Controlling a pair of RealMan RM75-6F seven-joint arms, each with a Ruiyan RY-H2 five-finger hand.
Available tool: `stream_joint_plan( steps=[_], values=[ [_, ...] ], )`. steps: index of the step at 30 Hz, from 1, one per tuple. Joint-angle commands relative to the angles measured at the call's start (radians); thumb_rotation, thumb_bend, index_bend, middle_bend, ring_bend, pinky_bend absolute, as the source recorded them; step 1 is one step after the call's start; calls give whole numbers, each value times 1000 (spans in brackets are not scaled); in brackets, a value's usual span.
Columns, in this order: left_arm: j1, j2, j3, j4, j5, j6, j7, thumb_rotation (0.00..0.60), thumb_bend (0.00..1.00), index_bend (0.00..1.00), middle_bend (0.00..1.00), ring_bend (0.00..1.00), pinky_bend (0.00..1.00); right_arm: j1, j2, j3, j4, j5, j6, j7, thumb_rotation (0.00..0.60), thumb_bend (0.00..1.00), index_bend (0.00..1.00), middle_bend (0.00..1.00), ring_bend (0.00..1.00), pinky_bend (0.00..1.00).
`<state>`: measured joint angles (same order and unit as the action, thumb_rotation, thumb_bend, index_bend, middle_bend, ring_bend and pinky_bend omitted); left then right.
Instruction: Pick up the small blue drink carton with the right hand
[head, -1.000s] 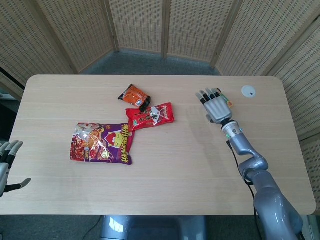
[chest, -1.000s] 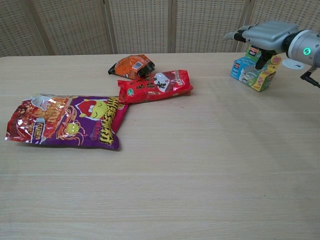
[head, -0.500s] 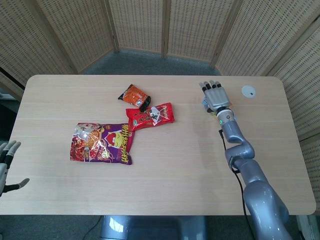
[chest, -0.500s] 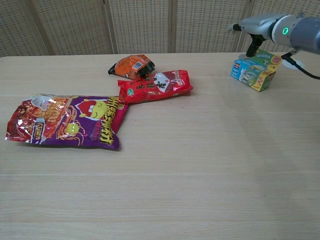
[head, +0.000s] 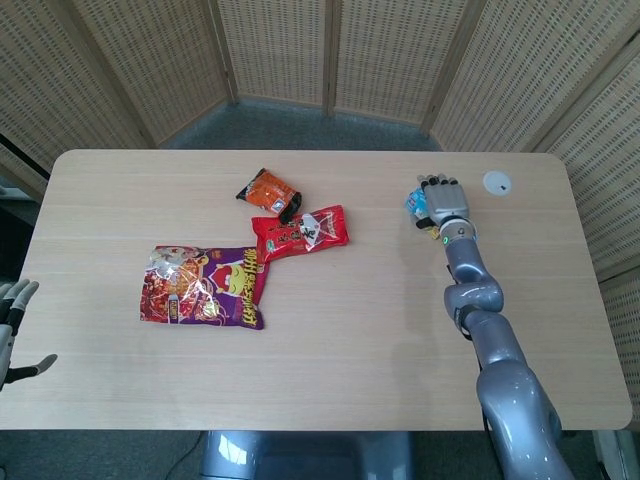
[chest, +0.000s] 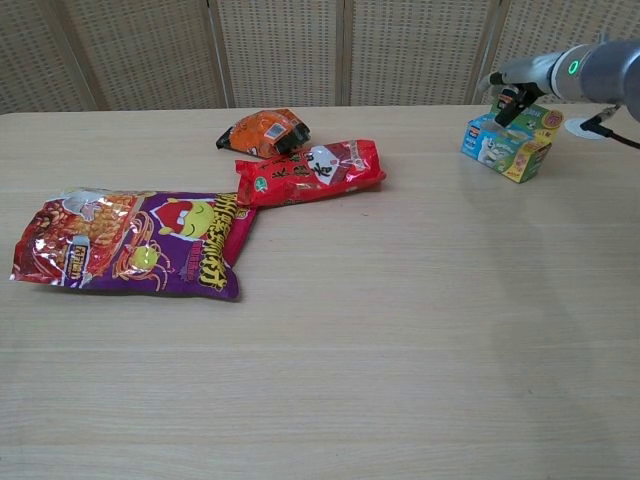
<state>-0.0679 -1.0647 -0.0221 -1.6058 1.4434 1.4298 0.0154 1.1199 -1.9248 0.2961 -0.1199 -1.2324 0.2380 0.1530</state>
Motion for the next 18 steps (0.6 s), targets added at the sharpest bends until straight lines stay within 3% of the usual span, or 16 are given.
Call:
stream_joint_plan(
  steps=[1, 6, 10, 14, 18],
  values=[
    [-2, -1, 3, -2, 5, -4, 0, 600, 0, 47, 0, 0, 0, -29, 17, -37, -58, -39, 24, -10, 403, 418, 0, 0, 0, 0],
    [-7, 0, 7, -4, 17, -9, -5, 600, 0, 47, 0, 0, 0, -89, 73, -125, -185, -126, 44, -3, 380, 416, 0, 0, 0, 0],
    [-10, 1, 10, -6, 21, -15, -11, 600, 0, 47, 0, 0, 0, -154, 170, -182, -355, -172, 59, 33, 365, 416, 0, 0, 0, 0],
    [-11, 1, 10, -6, 20, -18, -14, 600, 0, 47, 0, 0, 0, -218, 332, -226, -591, -196, 103, 32, 340, 414, 0, 0, 0, 0],
    [-13, 1, 11, -5, 18, -22, -16, 600, 0, 47, 0, 0, 0, -260, 499, -234, -834, -177, 154, -10, 323, 412, 0, 0, 0, 0]
  ],
)
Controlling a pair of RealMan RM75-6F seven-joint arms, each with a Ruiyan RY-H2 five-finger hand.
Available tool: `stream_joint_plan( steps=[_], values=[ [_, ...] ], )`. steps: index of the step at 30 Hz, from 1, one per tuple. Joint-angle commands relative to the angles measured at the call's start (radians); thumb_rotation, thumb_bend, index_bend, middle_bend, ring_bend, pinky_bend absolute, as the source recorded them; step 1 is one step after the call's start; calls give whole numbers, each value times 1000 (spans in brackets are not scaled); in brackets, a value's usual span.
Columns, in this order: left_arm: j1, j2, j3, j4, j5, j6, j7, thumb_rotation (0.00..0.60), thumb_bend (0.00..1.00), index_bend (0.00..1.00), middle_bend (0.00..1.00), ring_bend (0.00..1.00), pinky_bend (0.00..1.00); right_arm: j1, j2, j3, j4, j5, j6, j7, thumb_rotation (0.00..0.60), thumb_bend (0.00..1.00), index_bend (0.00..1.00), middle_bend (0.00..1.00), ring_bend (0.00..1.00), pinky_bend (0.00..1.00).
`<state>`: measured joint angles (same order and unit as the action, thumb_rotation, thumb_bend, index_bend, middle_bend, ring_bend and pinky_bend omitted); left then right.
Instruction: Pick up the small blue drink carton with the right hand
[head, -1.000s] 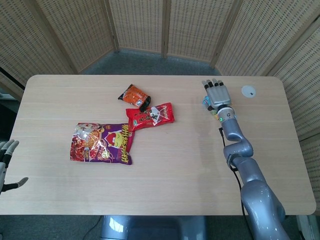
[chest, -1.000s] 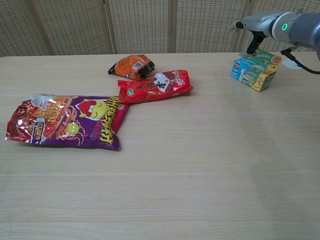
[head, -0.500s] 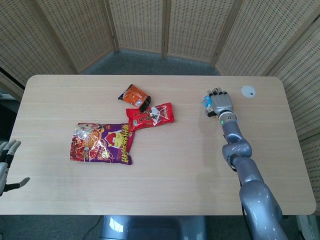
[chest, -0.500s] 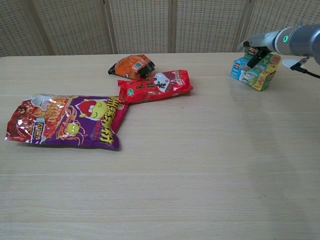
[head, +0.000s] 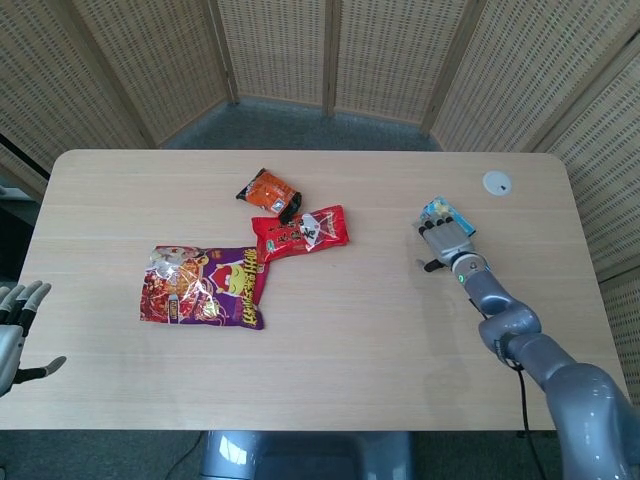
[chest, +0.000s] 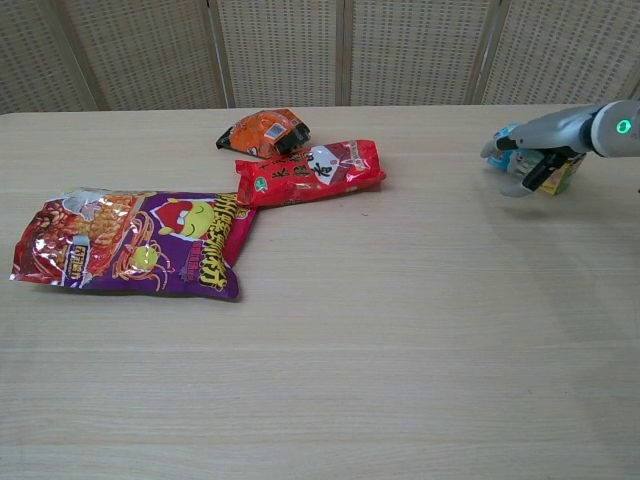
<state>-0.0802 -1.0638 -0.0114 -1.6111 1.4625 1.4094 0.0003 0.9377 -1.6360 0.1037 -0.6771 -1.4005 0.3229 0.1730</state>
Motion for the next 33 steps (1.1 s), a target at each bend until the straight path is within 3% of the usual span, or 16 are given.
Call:
stream_joint_plan(
  steps=[1, 8, 12, 15, 18, 21, 27, 33],
  values=[
    [-1, -1, 0, 1, -2, -4, -1, 600, 0, 47, 0, 0, 0, -85, 245, -44, -329, -3, 82, -51, 320, 411, 0, 0, 0, 0],
    [-5, -3, 2, 5, -4, -11, 0, 600, 0, 46, 0, 0, 0, -117, 461, -53, -662, 135, 147, -270, 304, 403, 0, 0, 0, 0],
    [-6, -3, 3, 5, -3, -13, -3, 600, 0, 47, 0, 0, 0, -107, 477, -44, -713, 235, 202, -382, 303, 398, 0, 0, 0, 0],
    [-6, -2, 3, 5, -2, -11, -4, 600, 0, 47, 0, 0, 0, -84, 448, -29, -690, 302, 232, -440, 305, 397, 0, 0, 0, 0],
    [-6, -3, 5, 7, -1, -13, -3, 600, 0, 46, 0, 0, 0, -47, 390, -10, -610, 360, 227, -467, 306, 397, 0, 0, 0, 0],
    [-7, -4, 7, 7, 2, -14, -1, 600, 0, 46, 0, 0, 0, -4, 298, 10, -458, 421, 189, -465, 312, 397, 0, 0, 0, 0],
    [-3, -7, 9, 5, 6, -6, 7, 600, 0, 48, 0, 0, 0, 75, 100, 61, -71, 585, -18, -361, 356, 404, 0, 0, 0, 0],
    [-5, -16, 8, 10, -7, -14, 23, 600, 0, 49, 0, 0, 0, 121, -56, 89, 239, 606, -146, -279, 363, 412, 0, 0, 0, 0]
  ],
)
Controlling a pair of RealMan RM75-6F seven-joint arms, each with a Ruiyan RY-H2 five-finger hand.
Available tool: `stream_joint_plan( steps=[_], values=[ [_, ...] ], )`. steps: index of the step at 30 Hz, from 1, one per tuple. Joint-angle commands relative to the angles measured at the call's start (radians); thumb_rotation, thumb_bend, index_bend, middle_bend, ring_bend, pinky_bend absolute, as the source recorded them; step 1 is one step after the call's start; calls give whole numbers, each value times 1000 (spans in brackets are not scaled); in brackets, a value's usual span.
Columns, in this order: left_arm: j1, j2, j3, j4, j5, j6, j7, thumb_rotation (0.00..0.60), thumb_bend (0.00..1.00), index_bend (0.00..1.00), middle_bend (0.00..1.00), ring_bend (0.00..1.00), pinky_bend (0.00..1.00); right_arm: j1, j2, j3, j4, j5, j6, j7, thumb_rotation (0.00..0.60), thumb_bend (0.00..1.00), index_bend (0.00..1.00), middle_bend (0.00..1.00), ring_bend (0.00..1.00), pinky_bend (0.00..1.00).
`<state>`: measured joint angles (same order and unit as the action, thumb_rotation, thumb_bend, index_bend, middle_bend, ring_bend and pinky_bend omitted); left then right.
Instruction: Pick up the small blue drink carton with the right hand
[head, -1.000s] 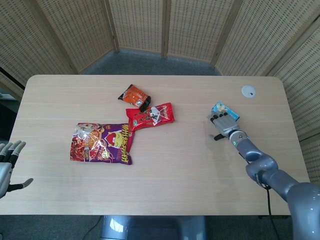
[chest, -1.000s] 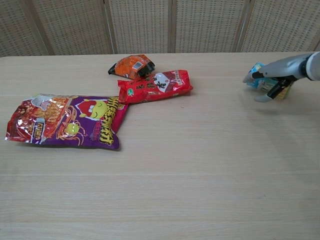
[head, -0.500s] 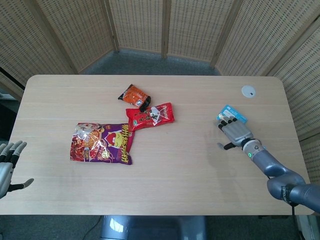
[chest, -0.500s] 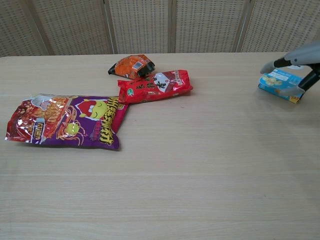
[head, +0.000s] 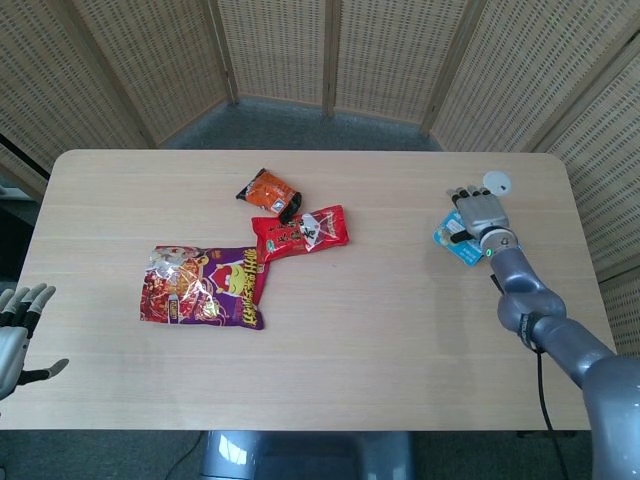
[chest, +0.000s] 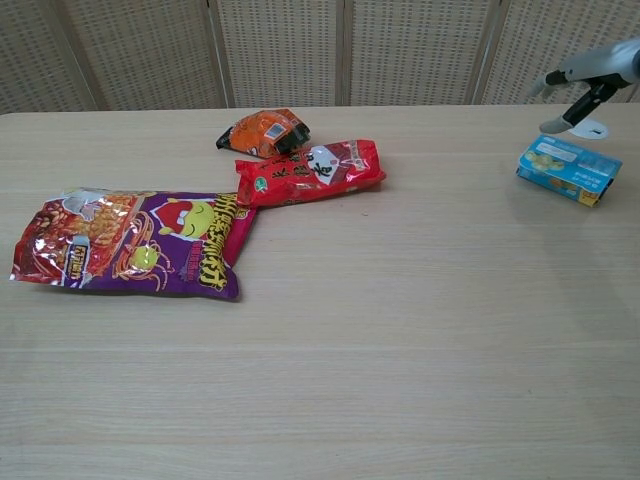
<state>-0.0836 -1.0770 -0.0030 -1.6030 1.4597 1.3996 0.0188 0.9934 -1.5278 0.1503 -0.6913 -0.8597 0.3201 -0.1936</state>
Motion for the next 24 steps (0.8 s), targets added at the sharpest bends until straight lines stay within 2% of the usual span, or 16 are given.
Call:
stream_joint_plan(
  steps=[1, 4, 8, 15, 18, 20, 22, 24],
  values=[
    [-2, -5, -1, 3, -6, -7, 6, 600, 0, 49, 0, 0, 0, 71, -181, 45, 287, 62, -158, 96, 363, 411, 0, 0, 0, 0],
    [-6, -9, -4, 8, -14, -14, 9, 600, 0, 49, 0, 0, 0, 82, -229, 60, 377, 48, -204, 130, 361, 414, 0, 0, 0, 0],
    [-7, -11, -5, 12, -18, -15, 10, 600, 0, 50, 0, 0, 0, 81, -261, 68, 438, 21, -253, 160, 352, 418, 0, 0, 0, 0],
    [-6, -10, -4, 9, -14, -12, 8, 600, 0, 50, 0, 0, 0, 60, -274, 56, 453, -58, -300, 179, 327, 421, 0, 0, 0, 0],
    [-4, -9, -5, 7, -13, -7, 6, 600, 0, 50, 0, 0, 0, 44, -240, 50, 389, -96, -312, 180, 318, 420, 0, 0, 0, 0],
    [-5, -8, -5, 7, -14, -8, 4, 600, 0, 50, 0, 0, 0, 26, -186, 48, 296, -120, -316, 182, 309, 419, 0, 0, 0, 0],
    [-6, -8, -4, 7, -12, -11, 3, 600, 0, 49, 0, 0, 0, 0, -118, 47, 178, -135, -310, 188, 288, 417, 0, 0, 0, 0],
    [-7, -8, -2, 6, -9, -13, 2, 600, 0, 50, 0, 0, 0, -36, -15, 33, 5, -153, -298, 193, 277, 416, 0, 0, 0, 0]
  ],
)
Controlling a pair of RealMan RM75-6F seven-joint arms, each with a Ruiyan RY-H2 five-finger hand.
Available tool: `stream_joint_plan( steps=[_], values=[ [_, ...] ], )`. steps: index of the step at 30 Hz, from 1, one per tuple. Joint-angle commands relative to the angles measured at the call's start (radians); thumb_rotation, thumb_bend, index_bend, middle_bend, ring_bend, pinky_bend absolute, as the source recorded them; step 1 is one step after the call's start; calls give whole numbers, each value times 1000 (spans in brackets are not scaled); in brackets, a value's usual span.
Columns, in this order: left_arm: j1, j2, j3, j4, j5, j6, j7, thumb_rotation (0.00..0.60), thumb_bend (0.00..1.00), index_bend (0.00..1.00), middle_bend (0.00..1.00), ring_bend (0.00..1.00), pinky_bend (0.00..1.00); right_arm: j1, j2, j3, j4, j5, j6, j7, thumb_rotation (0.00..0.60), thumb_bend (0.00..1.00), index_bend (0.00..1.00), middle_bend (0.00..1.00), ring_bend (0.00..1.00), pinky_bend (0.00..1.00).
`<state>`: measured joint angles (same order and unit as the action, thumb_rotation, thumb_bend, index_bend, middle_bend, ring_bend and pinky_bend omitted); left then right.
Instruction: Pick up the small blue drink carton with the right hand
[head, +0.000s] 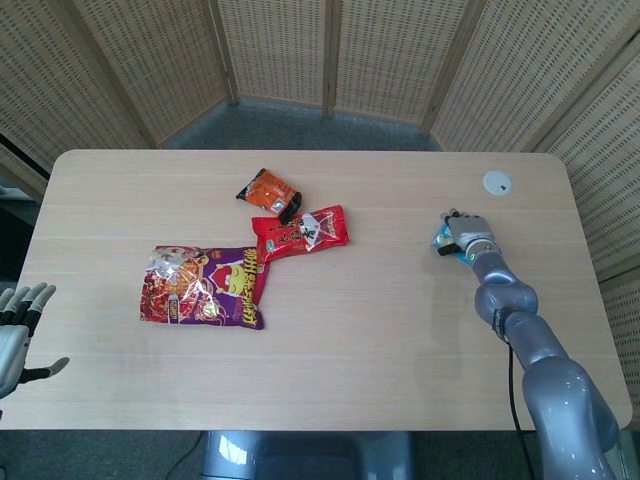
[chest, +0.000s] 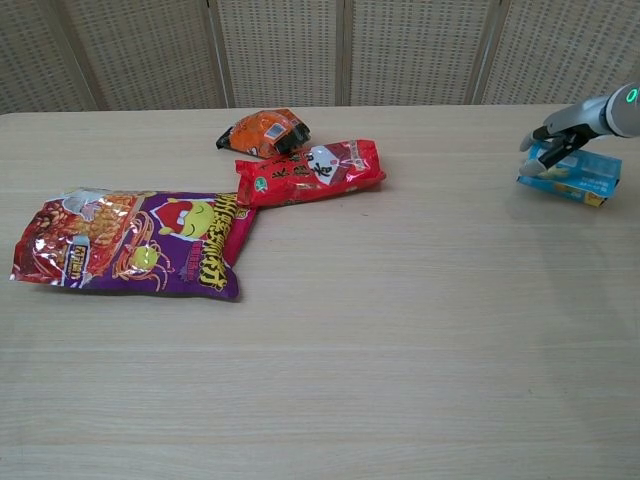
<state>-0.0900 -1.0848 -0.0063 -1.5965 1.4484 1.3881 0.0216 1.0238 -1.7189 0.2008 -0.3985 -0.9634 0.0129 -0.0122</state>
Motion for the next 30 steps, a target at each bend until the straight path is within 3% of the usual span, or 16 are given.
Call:
stream_joint_plan(
  steps=[1, 4, 8, 13, 19, 26, 30],
  values=[
    [-1, 1, 2, -1, 3, -3, -3, 600, 0, 50, 0, 0, 0, -82, 224, -27, -366, -54, 18, 15, 277, 415, 0, 0, 0, 0],
    [-2, 3, 3, -2, 8, -2, -9, 600, 0, 50, 0, 0, 0, -129, 390, -80, -635, -65, 74, 23, 276, 414, 0, 0, 0, 0],
    [-2, 5, 5, -5, 12, 0, -12, 600, 0, 51, 0, 0, 0, -145, 556, -151, -892, -54, 156, 19, 274, 413, 0, 0, 0, 0],
    [-2, 7, 10, -9, 21, 1, -14, 600, 0, 50, 0, 0, 0, -127, 691, -224, -1106, -10, 270, -19, 274, 410, 0, 0, 0, 0],
    [0, 10, 12, -11, 27, 5, -19, 600, 0, 50, 0, 0, 0, -100, 713, -260, -1147, 54, 395, -83, 278, 411, 0, 0, 0, 0],
    [-1, 13, 15, -14, 32, 4, -25, 600, 0, 50, 0, 0, 0, -92, 675, -289, -1079, 178, 440, -97, 322, 416, 0, 0, 0, 0],
    [-2, 13, 17, -15, 34, 1, -26, 600, 0, 51, 0, 0, 0, -127, 646, -272, -1050, 175, 479, -61, 336, 416, 0, 0, 0, 0]
  ],
)
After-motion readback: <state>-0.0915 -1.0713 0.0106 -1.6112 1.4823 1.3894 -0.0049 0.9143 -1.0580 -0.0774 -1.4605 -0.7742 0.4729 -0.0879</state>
